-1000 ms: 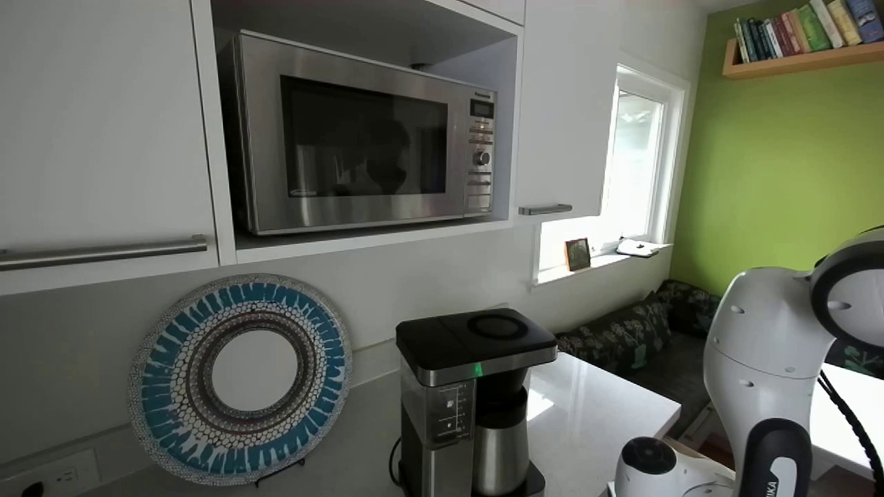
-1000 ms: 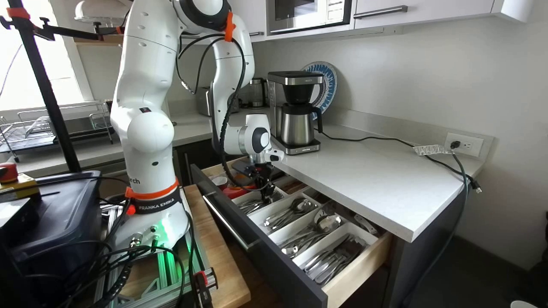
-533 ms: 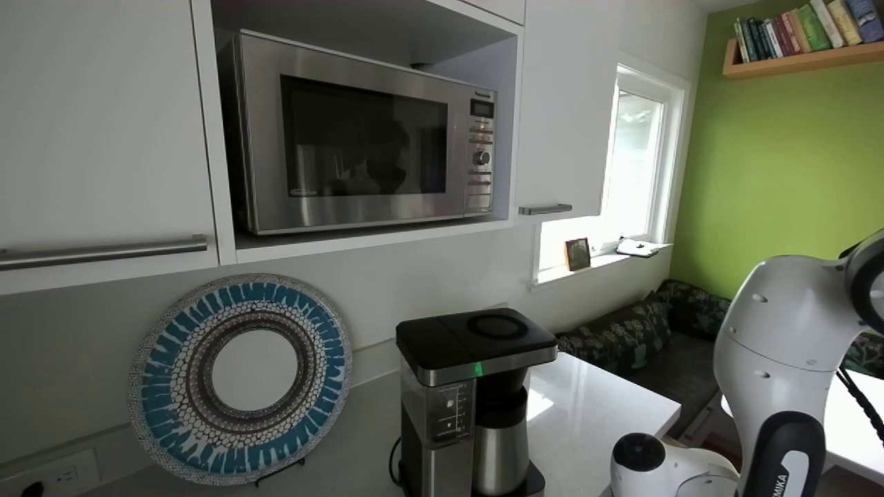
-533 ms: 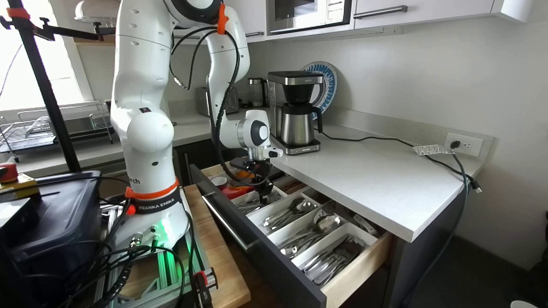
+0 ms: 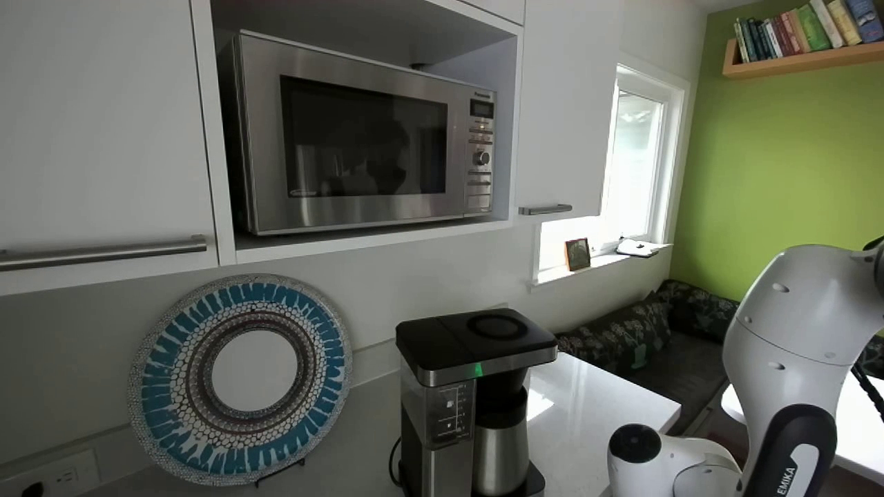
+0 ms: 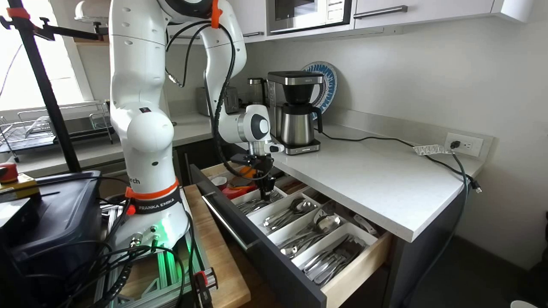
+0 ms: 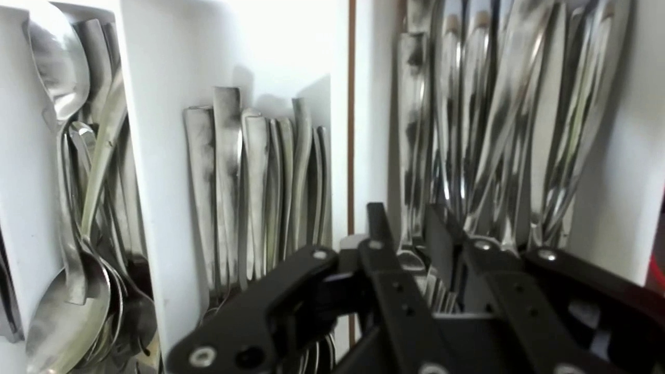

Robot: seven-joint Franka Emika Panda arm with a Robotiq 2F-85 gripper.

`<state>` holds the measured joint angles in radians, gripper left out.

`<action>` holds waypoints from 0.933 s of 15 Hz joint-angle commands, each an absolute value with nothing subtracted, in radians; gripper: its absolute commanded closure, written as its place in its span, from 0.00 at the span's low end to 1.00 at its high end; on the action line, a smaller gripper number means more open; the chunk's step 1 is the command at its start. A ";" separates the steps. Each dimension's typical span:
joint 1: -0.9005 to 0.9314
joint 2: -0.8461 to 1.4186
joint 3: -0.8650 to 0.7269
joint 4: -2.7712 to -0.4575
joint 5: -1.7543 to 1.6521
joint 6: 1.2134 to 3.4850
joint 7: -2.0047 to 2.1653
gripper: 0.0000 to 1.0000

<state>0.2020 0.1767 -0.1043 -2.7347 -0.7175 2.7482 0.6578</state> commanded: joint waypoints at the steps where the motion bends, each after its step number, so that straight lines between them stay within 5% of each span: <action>1: 0.204 0.202 -0.085 -2.729 -0.703 2.764 0.638 0.40; 4: 0.202 0.226 -0.086 -2.726 -0.731 2.804 0.658 0.18; 5: 0.201 0.234 -0.087 -2.726 -0.732 2.815 0.659 0.33; 8: 0.198 0.260 -0.092 -2.727 -0.739 2.865 0.663 0.47; 14: 0.213 0.291 -0.145 -2.732 -0.792 2.982 0.712 0.36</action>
